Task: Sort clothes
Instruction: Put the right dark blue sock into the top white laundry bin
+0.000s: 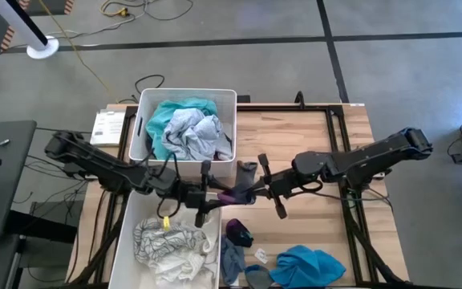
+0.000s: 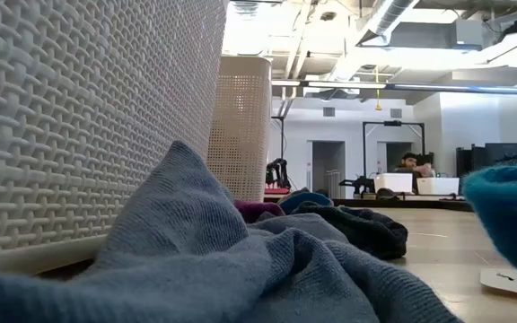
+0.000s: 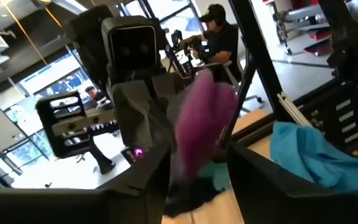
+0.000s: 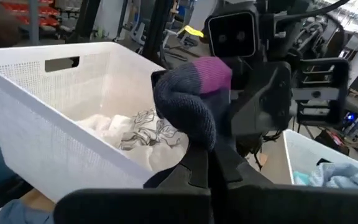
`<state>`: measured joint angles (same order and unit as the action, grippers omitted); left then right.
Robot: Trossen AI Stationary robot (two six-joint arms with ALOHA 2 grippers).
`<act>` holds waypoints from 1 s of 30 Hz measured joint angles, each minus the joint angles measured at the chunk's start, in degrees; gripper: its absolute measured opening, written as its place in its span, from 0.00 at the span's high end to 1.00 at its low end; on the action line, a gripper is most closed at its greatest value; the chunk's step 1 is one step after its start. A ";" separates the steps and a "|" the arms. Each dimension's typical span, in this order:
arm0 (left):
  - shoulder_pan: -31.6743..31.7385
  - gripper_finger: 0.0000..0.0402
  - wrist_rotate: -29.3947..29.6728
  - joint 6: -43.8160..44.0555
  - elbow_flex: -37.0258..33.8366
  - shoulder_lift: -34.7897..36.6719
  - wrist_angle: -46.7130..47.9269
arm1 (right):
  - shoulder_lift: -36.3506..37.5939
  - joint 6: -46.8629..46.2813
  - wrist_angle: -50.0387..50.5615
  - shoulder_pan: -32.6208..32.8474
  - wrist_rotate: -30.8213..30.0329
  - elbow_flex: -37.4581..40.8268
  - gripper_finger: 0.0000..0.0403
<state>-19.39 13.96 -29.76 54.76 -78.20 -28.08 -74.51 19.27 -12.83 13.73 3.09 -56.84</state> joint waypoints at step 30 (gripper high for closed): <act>-1.83 0.99 16.88 -6.43 2.14 4.24 11.01 | -1.99 -4.82 6.78 0.14 -7.23 0.00 0.79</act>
<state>-21.21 30.83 -36.19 56.90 -73.96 -17.07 -76.50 14.45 -6.05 13.86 -4.13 -56.84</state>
